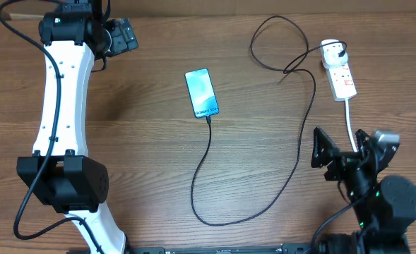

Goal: Plug charger to phone and switch on socket

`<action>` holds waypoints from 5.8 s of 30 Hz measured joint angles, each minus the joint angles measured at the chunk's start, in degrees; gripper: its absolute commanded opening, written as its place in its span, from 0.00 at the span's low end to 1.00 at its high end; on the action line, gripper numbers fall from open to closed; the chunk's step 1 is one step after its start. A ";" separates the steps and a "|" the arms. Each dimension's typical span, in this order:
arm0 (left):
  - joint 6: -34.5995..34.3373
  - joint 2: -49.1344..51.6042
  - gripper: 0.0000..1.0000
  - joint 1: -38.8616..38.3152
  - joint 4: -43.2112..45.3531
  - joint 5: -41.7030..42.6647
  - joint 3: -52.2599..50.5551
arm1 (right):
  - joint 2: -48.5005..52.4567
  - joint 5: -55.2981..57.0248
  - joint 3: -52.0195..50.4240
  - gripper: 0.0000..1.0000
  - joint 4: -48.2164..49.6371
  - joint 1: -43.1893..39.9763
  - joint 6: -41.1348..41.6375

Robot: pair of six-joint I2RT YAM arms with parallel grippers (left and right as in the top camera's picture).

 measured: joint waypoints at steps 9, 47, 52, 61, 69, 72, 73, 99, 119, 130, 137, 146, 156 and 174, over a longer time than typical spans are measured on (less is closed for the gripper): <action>0.00 0.00 1.00 0.00 0.00 0.00 -0.02 | -12.13 -1.09 -13.70 1.00 14.73 1.22 -4.09; -0.02 0.00 1.00 0.00 -0.02 0.02 -0.02 | -20.50 0.24 -30.53 1.00 25.77 2.25 -13.79; 0.00 0.00 1.00 0.00 -0.02 0.00 -0.02 | -20.55 0.46 -30.53 1.00 22.86 2.25 -14.88; 0.00 0.00 1.00 0.00 -0.02 0.02 -0.02 | -20.55 0.66 -30.53 1.00 22.75 2.25 -15.85; -0.02 0.00 1.00 0.00 -0.02 0.02 -0.02 | -20.55 0.61 -30.53 1.00 22.75 2.25 -15.89; 0.00 0.00 1.00 0.00 -0.02 0.02 -0.02 | -20.55 0.63 -30.53 1.00 22.77 2.25 -15.87; -0.02 0.00 1.00 0.00 -0.02 0.00 -0.02 | -20.55 0.63 -30.53 1.00 22.75 2.25 -15.87; 0.46 0.00 1.00 0.00 -5.81 0.00 -0.02 | -20.55 0.61 -30.53 1.00 22.75 2.25 -16.02; 0.48 -16.98 1.00 -0.13 15.74 1.57 -27.82 | -20.55 0.66 -30.53 1.00 22.82 2.29 -16.04; 0.48 -36.85 1.00 -0.11 25.27 1.31 -45.40 | -20.55 0.61 -30.53 1.00 22.82 2.29 -16.02; 0.50 -46.75 1.00 -0.11 25.31 -0.42 -50.16 | -20.55 0.61 -30.53 1.00 22.82 2.29 -16.04; 0.46 -62.40 1.00 -0.11 27.19 -2.56 -65.61 | -20.55 0.63 -30.53 1.00 22.84 2.29 -16.02; 4.63 -78.34 1.00 -0.11 26.67 -1.09 -71.30 | -20.55 0.61 -30.53 1.00 22.84 2.29 -16.06; 12.46 -81.26 1.00 -0.55 34.05 2.27 -77.55 | -20.55 0.63 -30.53 1.00 22.84 2.29 -16.04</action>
